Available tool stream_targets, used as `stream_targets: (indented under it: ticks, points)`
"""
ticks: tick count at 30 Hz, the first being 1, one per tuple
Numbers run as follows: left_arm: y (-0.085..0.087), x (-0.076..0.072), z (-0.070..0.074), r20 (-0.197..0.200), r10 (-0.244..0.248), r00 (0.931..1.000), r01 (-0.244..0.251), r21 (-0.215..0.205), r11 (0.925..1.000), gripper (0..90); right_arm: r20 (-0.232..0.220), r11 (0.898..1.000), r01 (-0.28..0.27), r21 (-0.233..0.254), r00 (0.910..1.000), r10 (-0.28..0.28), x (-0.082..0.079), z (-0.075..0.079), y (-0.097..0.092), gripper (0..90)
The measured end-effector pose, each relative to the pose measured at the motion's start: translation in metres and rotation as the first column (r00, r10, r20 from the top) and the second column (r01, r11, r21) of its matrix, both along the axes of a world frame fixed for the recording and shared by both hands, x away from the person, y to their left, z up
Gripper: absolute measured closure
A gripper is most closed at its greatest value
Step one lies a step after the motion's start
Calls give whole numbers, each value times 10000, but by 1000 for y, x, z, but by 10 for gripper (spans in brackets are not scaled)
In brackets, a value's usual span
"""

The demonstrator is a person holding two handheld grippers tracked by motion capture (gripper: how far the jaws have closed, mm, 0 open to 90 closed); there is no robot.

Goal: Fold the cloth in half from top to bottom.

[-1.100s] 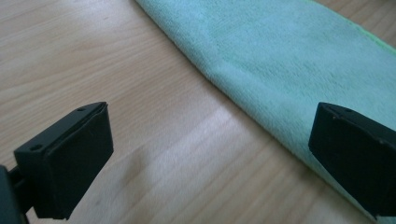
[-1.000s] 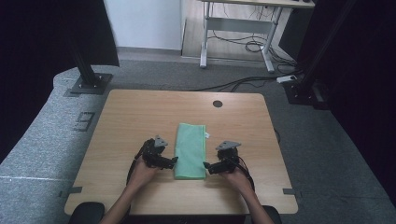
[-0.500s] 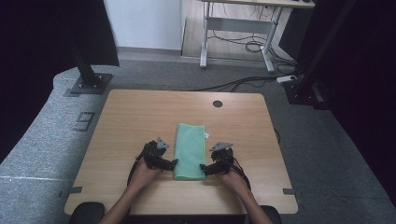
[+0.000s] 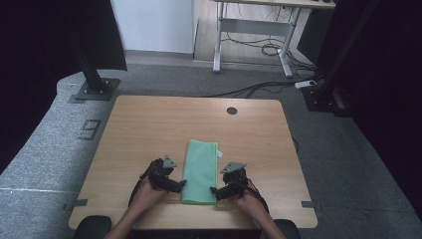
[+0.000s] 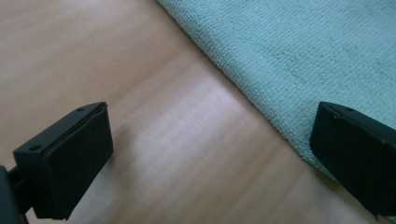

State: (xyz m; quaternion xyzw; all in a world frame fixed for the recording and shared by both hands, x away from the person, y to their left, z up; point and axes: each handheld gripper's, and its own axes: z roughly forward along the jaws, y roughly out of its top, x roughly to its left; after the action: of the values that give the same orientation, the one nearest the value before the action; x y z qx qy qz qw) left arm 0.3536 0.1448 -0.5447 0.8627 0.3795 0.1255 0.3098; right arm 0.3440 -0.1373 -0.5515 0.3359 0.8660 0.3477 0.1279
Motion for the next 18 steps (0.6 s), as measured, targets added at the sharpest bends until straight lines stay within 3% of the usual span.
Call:
stream_targets:
  ticks: [5,6,7,9,13,14,18]
  points:
    - [-1,0,8,256,-17,9997,14,121,9999,0,72,9999,4,140,10000,-5,-6,-1,-2,14]
    - [-1,3,11,349,75,9994,-75,14,10000,0,79,9999,3,145,10000,-4,-6,-2,-2,10]
    - [0,10,17,479,340,9983,-321,-388,9987,0,88,9999,-15,138,10000,14,-6,-2,-2,7]
    - [0,16,18,546,465,9974,-435,-544,9976,4,72,9999,-24,137,10000,23,-6,-2,-2,3]
    - [-4,23,11,536,504,9973,-490,-288,9984,2,125,9998,-37,207,9999,34,-6,-3,-3,1]
    - [-6,26,4,474,578,9972,-572,-140,9983,0,120,9998,-36,210,9999,33,-6,-3,-3,0]
    - [-4,26,-3,360,634,9973,-625,-261,9977,0,116,9997,-103,222,9999,100,-5,-3,-3,0]
